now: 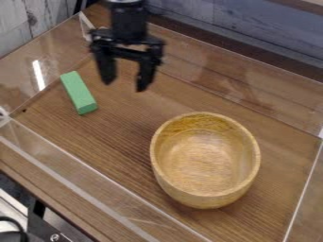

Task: Put the green block in the brown bowl

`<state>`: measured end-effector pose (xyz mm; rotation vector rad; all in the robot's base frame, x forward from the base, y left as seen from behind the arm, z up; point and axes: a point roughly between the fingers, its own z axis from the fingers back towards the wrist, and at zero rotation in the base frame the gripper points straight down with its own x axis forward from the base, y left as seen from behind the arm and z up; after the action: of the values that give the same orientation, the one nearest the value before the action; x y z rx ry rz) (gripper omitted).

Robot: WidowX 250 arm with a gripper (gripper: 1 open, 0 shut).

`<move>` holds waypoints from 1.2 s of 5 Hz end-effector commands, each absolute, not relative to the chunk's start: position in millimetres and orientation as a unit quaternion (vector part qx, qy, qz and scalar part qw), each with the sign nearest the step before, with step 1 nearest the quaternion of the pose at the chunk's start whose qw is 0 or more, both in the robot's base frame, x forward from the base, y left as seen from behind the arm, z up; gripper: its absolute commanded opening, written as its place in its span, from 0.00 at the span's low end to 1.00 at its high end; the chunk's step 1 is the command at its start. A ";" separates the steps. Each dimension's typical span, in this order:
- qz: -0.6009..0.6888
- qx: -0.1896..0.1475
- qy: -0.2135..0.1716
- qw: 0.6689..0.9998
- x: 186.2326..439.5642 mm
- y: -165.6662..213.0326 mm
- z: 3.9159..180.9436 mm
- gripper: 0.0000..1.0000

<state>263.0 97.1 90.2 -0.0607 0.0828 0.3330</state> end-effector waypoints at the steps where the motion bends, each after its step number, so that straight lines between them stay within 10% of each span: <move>1: 0.289 -0.033 -0.001 0.957 258.6 128.6 96.6 1.00; 6: 0.459 -0.057 0.013 0.886 260.1 149.7 45.8 1.00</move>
<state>253.0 143.0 32.6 -0.1254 0.0855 0.9512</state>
